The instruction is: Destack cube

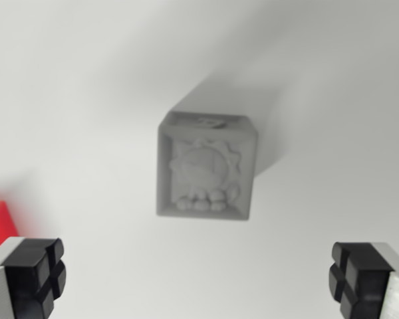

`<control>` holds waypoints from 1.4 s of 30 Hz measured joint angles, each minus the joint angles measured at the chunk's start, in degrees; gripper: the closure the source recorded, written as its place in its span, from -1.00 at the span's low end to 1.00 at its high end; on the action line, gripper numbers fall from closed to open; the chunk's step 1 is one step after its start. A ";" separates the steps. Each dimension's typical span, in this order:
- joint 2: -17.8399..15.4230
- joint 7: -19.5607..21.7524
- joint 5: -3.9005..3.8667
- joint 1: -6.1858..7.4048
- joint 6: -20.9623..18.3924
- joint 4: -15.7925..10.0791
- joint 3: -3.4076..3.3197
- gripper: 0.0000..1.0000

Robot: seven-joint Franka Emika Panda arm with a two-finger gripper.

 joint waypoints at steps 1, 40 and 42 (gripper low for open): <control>-0.45 0.11 -0.15 -0.02 -0.43 0.00 0.00 -1.00; -20.39 2.98 -3.65 -0.43 -27.35 7.08 0.48 -1.00; -20.71 3.00 -3.65 -0.43 -28.05 7.44 0.52 -1.00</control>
